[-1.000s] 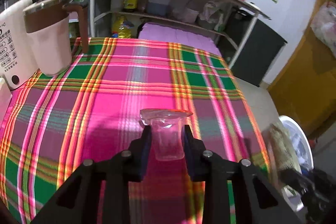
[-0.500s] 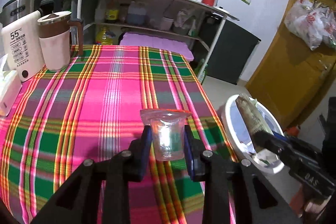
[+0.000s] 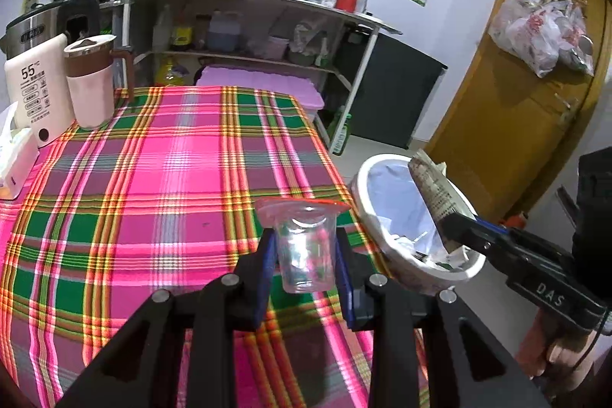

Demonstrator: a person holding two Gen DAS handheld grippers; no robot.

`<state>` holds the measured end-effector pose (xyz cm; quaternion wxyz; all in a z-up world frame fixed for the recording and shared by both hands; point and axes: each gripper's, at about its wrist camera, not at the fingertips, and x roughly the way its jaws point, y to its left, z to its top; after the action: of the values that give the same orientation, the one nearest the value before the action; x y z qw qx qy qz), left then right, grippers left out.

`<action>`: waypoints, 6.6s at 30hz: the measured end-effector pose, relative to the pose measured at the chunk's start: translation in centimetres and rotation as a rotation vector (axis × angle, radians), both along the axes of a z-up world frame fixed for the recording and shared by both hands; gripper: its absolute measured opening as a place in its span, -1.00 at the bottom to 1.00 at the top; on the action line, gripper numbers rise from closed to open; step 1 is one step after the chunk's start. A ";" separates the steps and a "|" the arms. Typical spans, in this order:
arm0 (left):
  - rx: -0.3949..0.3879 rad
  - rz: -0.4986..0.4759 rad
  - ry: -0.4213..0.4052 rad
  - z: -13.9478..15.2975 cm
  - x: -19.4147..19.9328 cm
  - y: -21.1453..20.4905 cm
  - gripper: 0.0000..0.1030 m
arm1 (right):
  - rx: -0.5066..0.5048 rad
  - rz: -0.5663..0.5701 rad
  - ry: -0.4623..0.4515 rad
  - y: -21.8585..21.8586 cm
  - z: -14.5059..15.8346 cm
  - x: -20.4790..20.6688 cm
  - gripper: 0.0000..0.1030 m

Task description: Collect trash

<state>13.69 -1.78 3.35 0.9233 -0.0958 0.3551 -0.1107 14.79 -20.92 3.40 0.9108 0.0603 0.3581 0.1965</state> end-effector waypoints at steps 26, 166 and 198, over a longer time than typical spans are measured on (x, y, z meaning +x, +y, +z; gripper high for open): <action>0.012 -0.160 -0.003 0.3 1.7 -6.8 -0.41 | -0.003 -0.120 0.006 -5.6 -0.2 -1.1 -0.73; 0.127 -0.071 -0.078 -0.3 -8.5 -5.7 -0.08 | -0.105 -0.144 -0.052 -4.3 0.1 -12.1 -0.33; 0.133 -0.069 -0.080 -0.4 -8.7 -5.6 -0.08 | -0.107 -0.144 -0.048 -4.1 0.1 -12.3 -0.33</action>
<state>4.96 -7.35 2.96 0.9367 -0.0174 0.3275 -0.1224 2.52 -25.07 3.51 0.9328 0.0325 0.3408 0.1126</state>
